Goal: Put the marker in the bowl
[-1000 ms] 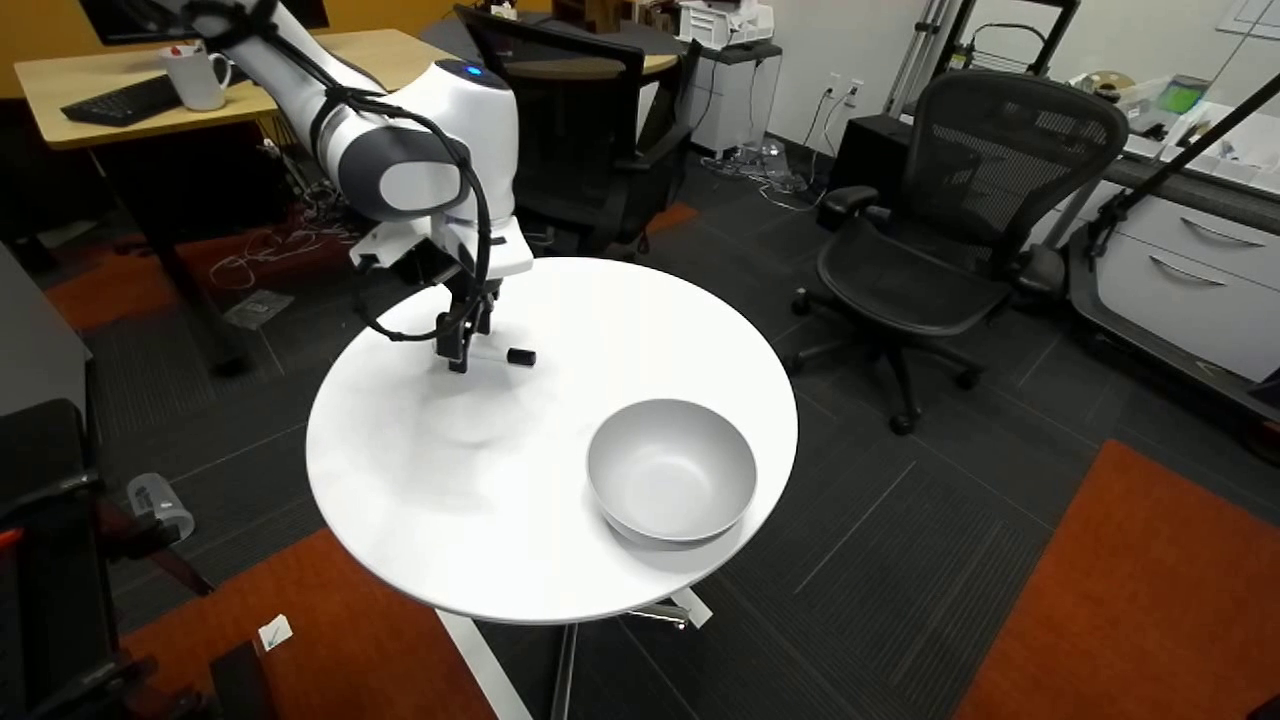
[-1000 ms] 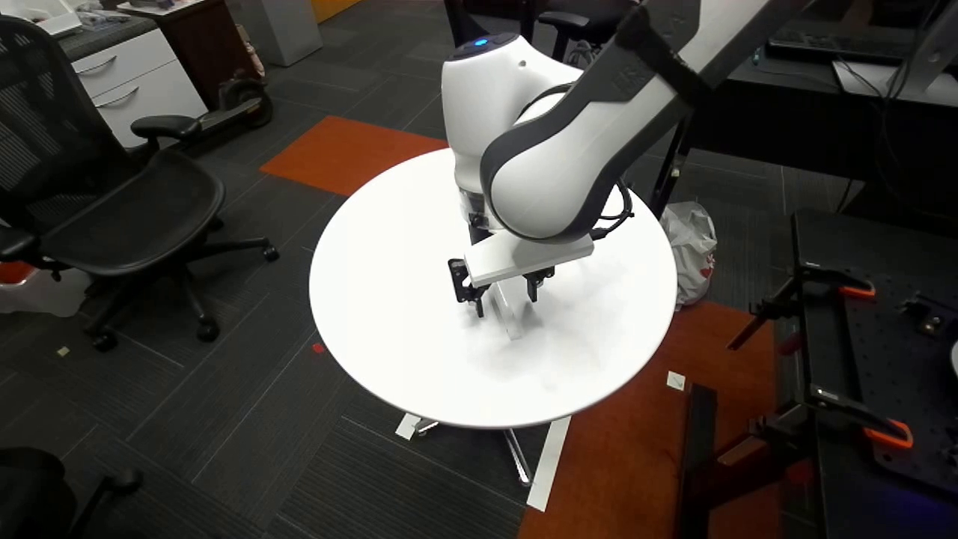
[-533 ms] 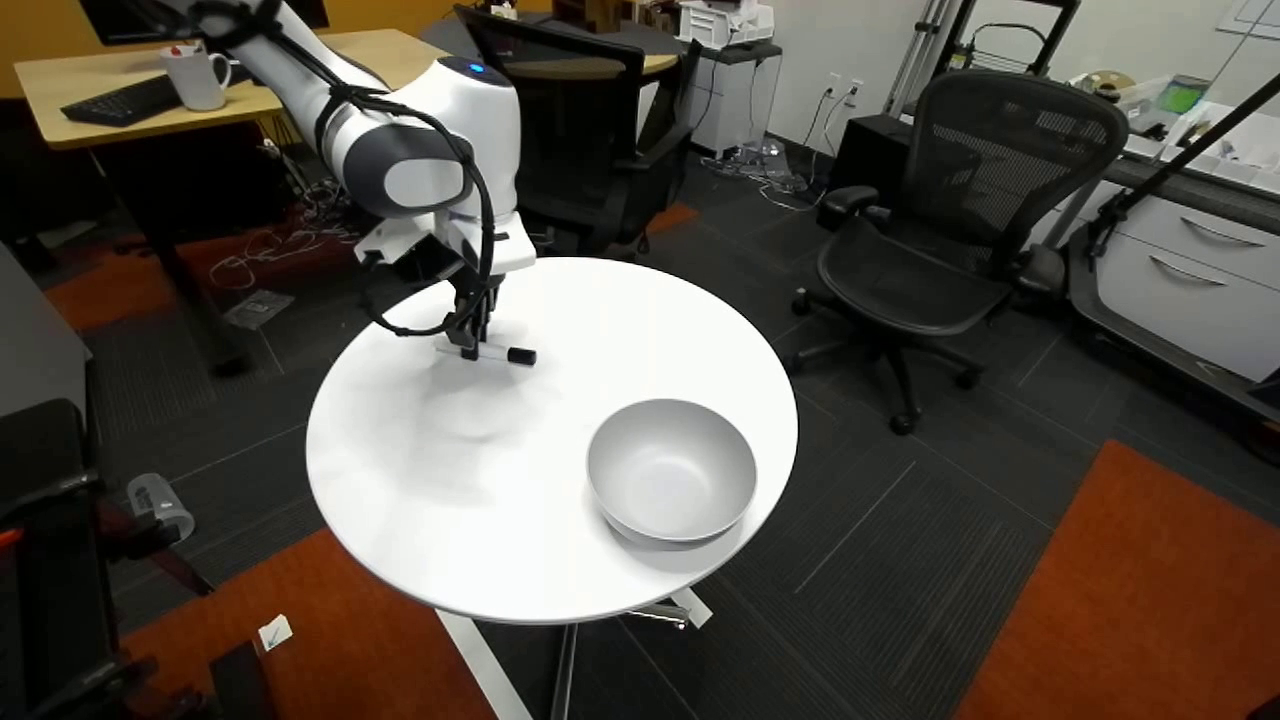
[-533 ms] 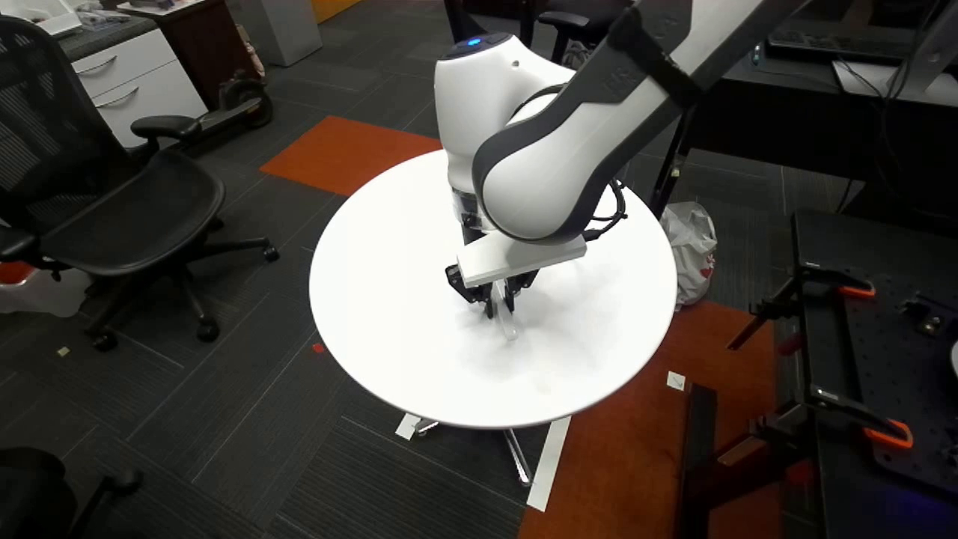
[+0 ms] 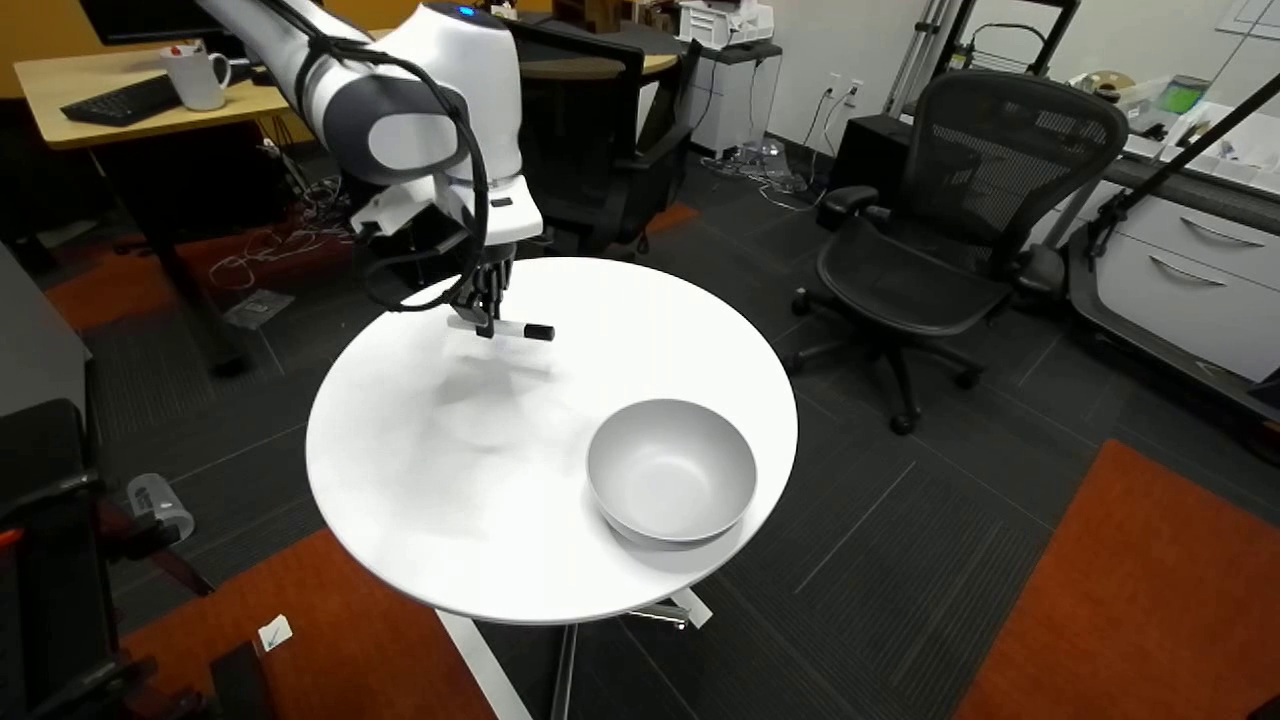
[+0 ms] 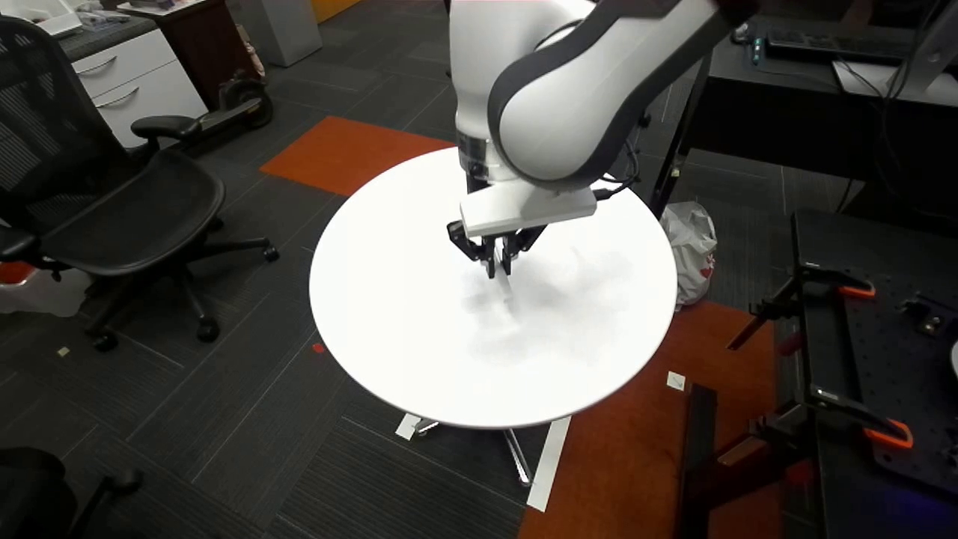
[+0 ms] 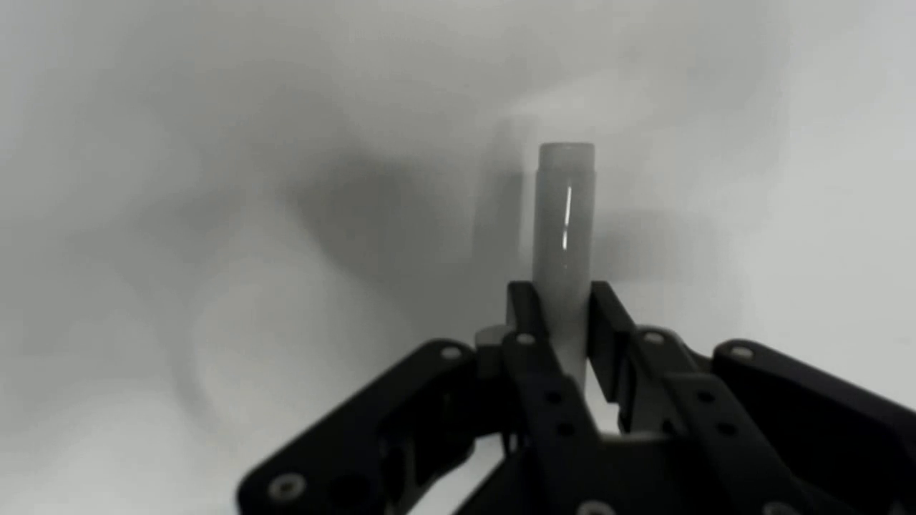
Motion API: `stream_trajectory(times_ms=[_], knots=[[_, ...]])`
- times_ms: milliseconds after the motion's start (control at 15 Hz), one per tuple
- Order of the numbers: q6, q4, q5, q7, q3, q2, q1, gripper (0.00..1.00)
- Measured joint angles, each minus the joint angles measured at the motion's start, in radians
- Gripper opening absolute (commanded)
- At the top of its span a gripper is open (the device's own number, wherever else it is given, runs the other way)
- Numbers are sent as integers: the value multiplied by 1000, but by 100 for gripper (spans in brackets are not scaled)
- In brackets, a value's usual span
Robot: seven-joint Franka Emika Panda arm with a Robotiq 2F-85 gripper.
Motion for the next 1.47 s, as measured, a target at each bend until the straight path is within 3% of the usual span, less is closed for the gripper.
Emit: stream_trajectory(times_ms=[467,867,933,1267,1333,1467], knots=[[0,-146,-139,100,-144,-259,-13,5],[0,-136,-258,187,-183,-297,-69,5],[0,-132,-273,201,-186,-295,-75,20],[0,-131,-275,202,-176,-290,-86,20],[0,-131,-275,202,-175,-290,-86,5],[0,-131,-275,202,-175,-289,-87,5]])
